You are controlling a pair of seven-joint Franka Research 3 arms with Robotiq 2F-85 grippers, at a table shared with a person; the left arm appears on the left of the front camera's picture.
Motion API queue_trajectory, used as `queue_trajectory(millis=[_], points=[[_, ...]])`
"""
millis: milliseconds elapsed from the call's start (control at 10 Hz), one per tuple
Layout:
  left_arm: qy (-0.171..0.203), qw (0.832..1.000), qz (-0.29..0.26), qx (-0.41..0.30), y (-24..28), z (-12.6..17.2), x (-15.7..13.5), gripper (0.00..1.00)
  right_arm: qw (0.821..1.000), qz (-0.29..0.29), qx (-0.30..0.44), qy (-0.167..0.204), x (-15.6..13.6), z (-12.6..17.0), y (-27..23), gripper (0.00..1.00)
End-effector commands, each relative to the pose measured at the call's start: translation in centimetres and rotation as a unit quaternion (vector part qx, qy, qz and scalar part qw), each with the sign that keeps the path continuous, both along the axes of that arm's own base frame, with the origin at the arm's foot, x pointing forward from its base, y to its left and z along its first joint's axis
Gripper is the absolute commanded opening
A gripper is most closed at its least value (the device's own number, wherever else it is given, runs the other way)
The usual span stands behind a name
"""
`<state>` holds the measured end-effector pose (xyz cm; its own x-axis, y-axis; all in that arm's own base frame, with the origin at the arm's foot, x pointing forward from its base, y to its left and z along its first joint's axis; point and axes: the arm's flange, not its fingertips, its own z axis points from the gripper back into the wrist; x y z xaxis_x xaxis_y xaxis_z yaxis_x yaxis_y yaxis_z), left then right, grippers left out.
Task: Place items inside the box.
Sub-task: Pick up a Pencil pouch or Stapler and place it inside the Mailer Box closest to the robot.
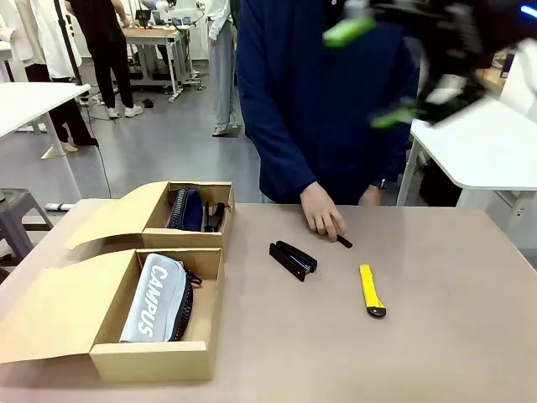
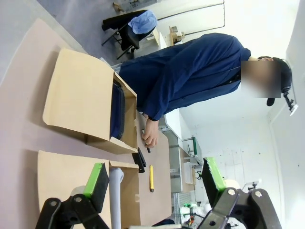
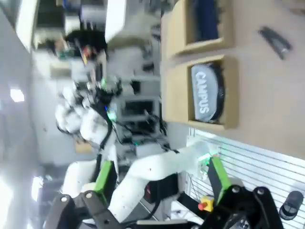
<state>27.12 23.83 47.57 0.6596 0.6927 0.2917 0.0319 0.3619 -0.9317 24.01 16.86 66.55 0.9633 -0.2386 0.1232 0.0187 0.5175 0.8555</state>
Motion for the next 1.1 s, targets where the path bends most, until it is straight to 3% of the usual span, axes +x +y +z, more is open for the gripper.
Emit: queue_trajectory(millis=[0,100,200,400,500,600,700,800,1000], points=[[-0.016,1.0,0.0,-0.001,-0.1,-0.1,0.1,1.0,0.996,-0.06,0.069,-0.008,-2.3,-6.1,-10.0,1.0],[-0.016,1.0,0.0,-0.001,-0.1,-0.1,0.1,1.0,0.991,-0.054,0.119,-0.039,-3.4,-10.3,-14.6,1.0],[-0.016,1.0,0.0,-0.001,-0.1,-0.1,0.1,1.0,0.981,-0.087,0.168,-0.051,-4.9,-15.9,-17.7,1.0],[-0.016,1.0,0.0,-0.001,-0.1,-0.1,0.1,1.0,0.959,-0.07,0.234,-0.144,-8.1,-24.9,-18.8,1.0],[-0.016,1.0,0.0,-0.001,-0.1,-0.1,0.1,1.0,0.959,-0.073,0.24,-0.131,-9.2,-28.6,-18.5,1.0],[-0.016,1.0,0.0,-0.001,-0.1,-0.1,0.1,1.0,0.966,-0.051,0.24,-0.084,-9.5,-32.2,-17.4,1.0],[-0.016,1.0,0.0,-0.001,-0.1,-0.1,0.1,1.0,0.975,-0.014,0.221,-0.009,-8.6,-34.8,-15.8,1.0],[-0.016,1.0,0.0,-0.001,-0.1,-0.1,0.1,1.0,0.982,0.013,0.167,0.091,-6.4,-37.0,-13.7,1.0],[-0.016,1.0,0.0,-0.001,-0.1,-0.1,0.1,1.0,0.979,0.081,0.094,0.16,-0.8,-38.2,-9.3,1.0]])
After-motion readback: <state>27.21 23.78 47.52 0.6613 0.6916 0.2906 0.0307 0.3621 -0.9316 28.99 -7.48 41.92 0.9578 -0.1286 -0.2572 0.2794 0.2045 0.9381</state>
